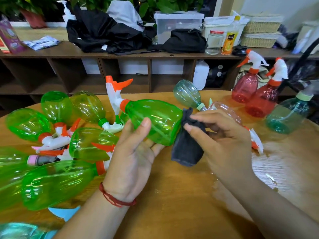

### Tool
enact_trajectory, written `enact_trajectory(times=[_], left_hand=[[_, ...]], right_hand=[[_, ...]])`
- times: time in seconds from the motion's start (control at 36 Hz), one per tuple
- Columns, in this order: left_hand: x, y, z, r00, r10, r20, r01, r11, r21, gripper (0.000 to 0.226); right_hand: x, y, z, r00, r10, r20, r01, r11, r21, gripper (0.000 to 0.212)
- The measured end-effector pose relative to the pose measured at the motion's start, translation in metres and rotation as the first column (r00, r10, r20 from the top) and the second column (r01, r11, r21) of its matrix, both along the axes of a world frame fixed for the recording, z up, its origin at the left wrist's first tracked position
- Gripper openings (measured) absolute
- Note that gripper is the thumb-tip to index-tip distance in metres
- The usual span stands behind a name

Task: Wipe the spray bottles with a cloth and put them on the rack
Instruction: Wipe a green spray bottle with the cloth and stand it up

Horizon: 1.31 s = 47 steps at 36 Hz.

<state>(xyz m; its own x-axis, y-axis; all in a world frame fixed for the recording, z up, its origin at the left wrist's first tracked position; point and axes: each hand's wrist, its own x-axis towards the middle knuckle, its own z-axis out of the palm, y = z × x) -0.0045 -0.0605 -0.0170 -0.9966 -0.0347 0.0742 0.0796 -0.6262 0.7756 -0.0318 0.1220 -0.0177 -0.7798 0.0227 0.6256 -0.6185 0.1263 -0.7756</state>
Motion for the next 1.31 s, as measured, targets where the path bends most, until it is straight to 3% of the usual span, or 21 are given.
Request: enact_trajectory(times=[0.11, 0.17, 0.28, 0.33, 0.39, 0.53, 0.58, 0.69, 0.78, 0.86, 1.03, 1.14, 1.22, 1.31], left_hand=[[-0.001, -0.004, 0.001, 0.999, 0.052, 0.005, -0.052, 0.999, 0.013, 0.061], [-0.002, -0.005, 0.001, 0.997, 0.062, 0.04, -0.063, 0.998, 0.014, 0.063], [0.0, -0.001, -0.003, 0.998, 0.02, 0.066, -0.021, 1.0, 0.01, 0.052], [0.001, 0.001, -0.007, 1.0, 0.013, 0.024, -0.013, 1.0, -0.003, 0.052], [0.001, 0.0, -0.006, 1.0, 0.02, 0.002, -0.02, 1.0, 0.011, 0.058], [-0.002, -0.003, -0.002, 0.997, 0.037, 0.072, -0.042, 0.997, 0.071, 0.067], [-0.002, -0.002, -0.004, 0.995, 0.042, 0.087, -0.047, 0.997, 0.06, 0.068], [-0.003, -0.003, -0.008, 0.997, 0.074, 0.039, -0.074, 0.997, 0.007, 0.056], [-0.005, -0.005, -0.013, 0.99, 0.14, 0.025, -0.133, 0.972, -0.195, 0.06], [-0.005, -0.002, -0.018, 0.981, 0.19, -0.026, -0.177, 0.843, -0.508, 0.07], [0.003, 0.004, -0.021, 0.989, 0.129, -0.073, -0.142, 0.684, -0.716, 0.068], [0.01, 0.009, -0.017, 0.995, 0.072, -0.07, -0.099, 0.592, -0.8, 0.072], [0.016, 0.015, -0.015, 0.996, 0.041, -0.082, -0.091, 0.52, -0.849, 0.075], [0.018, 0.019, -0.015, 0.996, 0.027, -0.08, -0.083, 0.497, -0.864, 0.077]], right_hand=[[0.002, -0.005, -0.013, 0.985, 0.097, 0.14, -0.111, 0.99, 0.09, 0.014], [0.008, -0.01, -0.011, 0.981, 0.152, 0.122, -0.166, 0.98, 0.109, 0.015], [0.004, -0.003, 0.005, 0.988, 0.136, 0.077, -0.128, 0.986, -0.104, 0.019], [-0.001, 0.002, 0.008, 0.992, 0.074, 0.103, -0.061, 0.99, -0.13, 0.019], [-0.002, 0.001, 0.005, 0.991, 0.05, 0.128, -0.039, 0.995, -0.092, 0.02], [0.009, -0.008, -0.005, 0.979, 0.172, 0.112, -0.183, 0.978, 0.1, 0.016], [0.011, -0.007, 0.0, 0.969, 0.216, 0.118, -0.222, 0.974, 0.038, 0.018], [-0.001, 0.004, 0.013, 0.954, 0.201, 0.222, -0.137, 0.953, -0.271, 0.012], [-0.012, 0.017, 0.014, 0.921, 0.203, 0.332, -0.071, 0.926, -0.37, 0.012], [-0.02, 0.026, 0.014, 0.899, 0.147, 0.413, 0.033, 0.917, -0.398, 0.012], [-0.023, 0.039, 0.018, 0.943, -0.01, 0.332, 0.154, 0.899, -0.41, 0.009], [-0.018, 0.04, 0.024, 0.981, -0.176, 0.077, 0.192, 0.92, -0.342, 0.015], [-0.018, 0.037, 0.02, 0.961, -0.226, -0.16, 0.227, 0.974, -0.013, 0.026], [-0.023, 0.033, 0.007, 0.948, -0.206, -0.244, 0.278, 0.909, 0.312, 0.031]])
